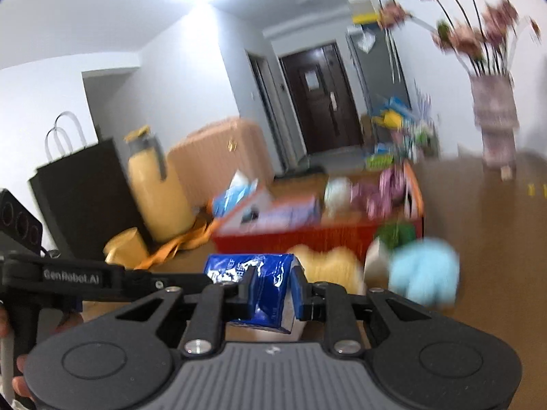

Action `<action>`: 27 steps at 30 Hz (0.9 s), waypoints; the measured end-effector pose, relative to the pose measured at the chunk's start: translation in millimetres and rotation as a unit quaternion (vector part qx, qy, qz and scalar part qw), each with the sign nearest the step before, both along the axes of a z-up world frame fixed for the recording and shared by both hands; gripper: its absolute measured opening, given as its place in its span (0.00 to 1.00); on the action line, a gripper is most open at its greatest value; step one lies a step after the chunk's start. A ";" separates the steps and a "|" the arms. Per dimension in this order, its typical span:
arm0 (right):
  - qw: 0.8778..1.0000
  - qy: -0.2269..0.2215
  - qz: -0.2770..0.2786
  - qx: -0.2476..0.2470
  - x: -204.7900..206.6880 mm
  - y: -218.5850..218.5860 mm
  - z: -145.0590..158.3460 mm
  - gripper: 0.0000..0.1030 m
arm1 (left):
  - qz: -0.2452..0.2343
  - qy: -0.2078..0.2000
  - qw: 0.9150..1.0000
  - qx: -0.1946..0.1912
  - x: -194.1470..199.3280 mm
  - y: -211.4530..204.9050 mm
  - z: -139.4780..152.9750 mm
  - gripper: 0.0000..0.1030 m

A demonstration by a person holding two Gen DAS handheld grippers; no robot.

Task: Organize soft objects
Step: 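Lift the blue carton with both grippers and carry it over the box, then lower the carton into the box and open both grippers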

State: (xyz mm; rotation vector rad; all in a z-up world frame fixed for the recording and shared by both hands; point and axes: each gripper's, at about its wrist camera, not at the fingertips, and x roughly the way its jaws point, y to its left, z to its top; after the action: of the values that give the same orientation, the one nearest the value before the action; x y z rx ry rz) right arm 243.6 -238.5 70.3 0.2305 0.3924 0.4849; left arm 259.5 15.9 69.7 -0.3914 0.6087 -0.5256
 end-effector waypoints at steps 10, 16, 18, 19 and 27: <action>0.997 0.075 -0.027 -0.008 189.6 9.1 15.4 0.19 | 0.026 0.069 0.996 0.050 187.2 -14.4 -0.1 0.17; 0.986 0.161 -0.019 -0.029 261.9 21.7 -22.5 0.19 | 0.029 0.127 0.987 0.094 232.8 -19.5 -39.0 0.17; 0.984 0.175 -0.012 -0.039 266.2 28.0 -30.2 0.20 | 0.028 0.140 0.983 0.116 233.7 -20.9 -48.4 0.19; 0.983 0.177 -0.005 -0.045 265.5 32.5 -32.7 0.22 | 0.027 0.138 0.982 0.125 231.9 -21.0 -50.3 0.19; 0.986 0.157 0.006 -0.063 243.2 39.9 -15.0 0.29 | 0.048 0.070 0.984 0.156 202.7 -11.5 -13.0 0.44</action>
State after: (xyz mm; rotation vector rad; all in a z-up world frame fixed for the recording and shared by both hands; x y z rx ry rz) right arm 486.8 -198.6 55.3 0.1820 0.7310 0.4334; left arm 462.2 4.4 56.6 -0.1596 0.7908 -0.3048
